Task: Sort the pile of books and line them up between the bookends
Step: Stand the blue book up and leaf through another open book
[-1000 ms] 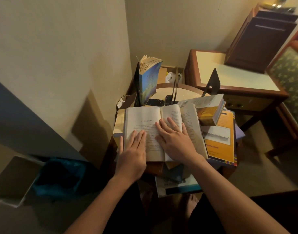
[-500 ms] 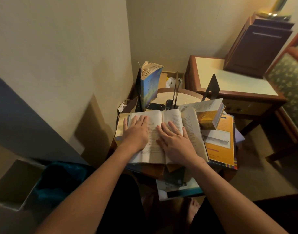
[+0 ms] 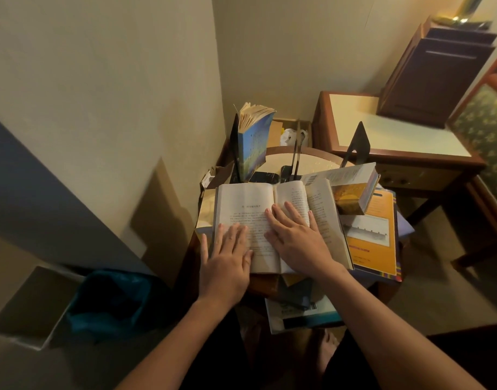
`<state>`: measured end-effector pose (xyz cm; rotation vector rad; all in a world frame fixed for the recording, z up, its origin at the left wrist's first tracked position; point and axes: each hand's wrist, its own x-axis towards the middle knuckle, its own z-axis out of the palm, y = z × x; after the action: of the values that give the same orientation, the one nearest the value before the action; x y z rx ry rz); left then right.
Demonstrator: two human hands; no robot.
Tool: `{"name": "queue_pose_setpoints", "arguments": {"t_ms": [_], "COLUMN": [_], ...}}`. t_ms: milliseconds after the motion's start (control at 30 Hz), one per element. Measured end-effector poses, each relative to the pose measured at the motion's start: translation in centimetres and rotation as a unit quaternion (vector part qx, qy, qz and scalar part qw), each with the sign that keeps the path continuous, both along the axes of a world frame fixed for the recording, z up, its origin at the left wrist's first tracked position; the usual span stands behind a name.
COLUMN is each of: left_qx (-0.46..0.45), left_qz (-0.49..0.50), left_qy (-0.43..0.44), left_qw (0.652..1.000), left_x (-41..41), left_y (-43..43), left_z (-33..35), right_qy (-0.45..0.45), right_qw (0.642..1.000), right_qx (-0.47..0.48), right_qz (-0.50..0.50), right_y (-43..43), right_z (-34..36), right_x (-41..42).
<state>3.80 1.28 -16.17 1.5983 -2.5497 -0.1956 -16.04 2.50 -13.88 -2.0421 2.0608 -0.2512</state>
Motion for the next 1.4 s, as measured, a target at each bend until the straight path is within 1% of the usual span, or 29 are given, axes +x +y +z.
{"name": "queue_pose_setpoints", "arguments": {"t_ms": [167,367,467,600,700,767,833,867,933,967,1033,1100,1200,1267,1333,1400], "left_qx": [0.016,0.036,0.053,0.047,0.027,0.027,0.059,0.087,0.141,0.157,0.166,0.163,0.157,0.157,0.157,0.158], "left_qz": [0.053,0.098,0.095,0.112,0.112,0.101,0.102,0.110,0.127,0.129,0.126,0.122,0.118,0.118,0.121,0.124], "left_qy": [0.010,-0.004,0.045,0.154,0.175,0.199,0.252,0.283,0.341,0.357,0.374,0.388,0.398,0.396,0.390,0.386], "left_qw": [0.998,0.995,0.993,0.981,0.978,0.974,0.961,0.949,0.921,0.912,0.904,0.899,0.896,0.897,0.899,0.900], "left_x": [-0.3,-0.8,-0.9,-0.8,-0.7,-0.9,-1.4,-1.6,-1.9,-2.0,-1.9,-1.7,-1.5,-1.4,-1.3,-1.2], "left_y": [-2.4,-4.6,-5.4,-4.9,-4.9,-5.3,-5.6,-5.7,-5.9,-6.0,-6.3,-6.5,-6.6,-6.6,-6.5,-6.6], "left_z": [0.6,1.8,2.0,3.1,3.9,4.2,4.2,4.1,3.9,3.7,3.5,3.5,4.0,4.1,4.1,4.0], "right_qy": [-0.010,-0.005,0.003,0.007,-0.003,-0.031,-0.089,-0.137,-0.234,-0.267,-0.300,-0.313,-0.286,-0.229,-0.173,-0.144], "right_qw": [1.000,1.000,1.000,1.000,1.000,0.999,0.994,0.986,0.959,0.945,0.929,0.923,0.935,0.956,0.974,0.981], "right_qx": [0.009,0.014,0.014,-0.006,-0.020,-0.036,-0.044,-0.044,-0.050,-0.057,-0.068,-0.077,-0.086,-0.075,-0.033,0.013], "right_qz": [0.005,0.007,0.011,0.005,-0.006,-0.021,-0.051,-0.080,-0.153,-0.182,-0.206,-0.209,-0.193,-0.166,-0.145,-0.130], "right_y": [0.0,0.0,0.0,0.4,0.8,1.1,1.4,1.5,1.8,1.9,1.8,1.7,1.3,1.1,1.3,1.7], "right_z": [0.3,0.3,0.4,0.5,1.3,1.9,2.3,2.5,3.0,3.2,3.3,3.3,3.6,3.8,4.0,3.7], "right_x": [-0.2,-0.2,-0.3,-0.1,0.2,0.3,0.5,0.7,0.9,0.8,0.4,0.3,0.6,0.5,0.1,-0.5]}}
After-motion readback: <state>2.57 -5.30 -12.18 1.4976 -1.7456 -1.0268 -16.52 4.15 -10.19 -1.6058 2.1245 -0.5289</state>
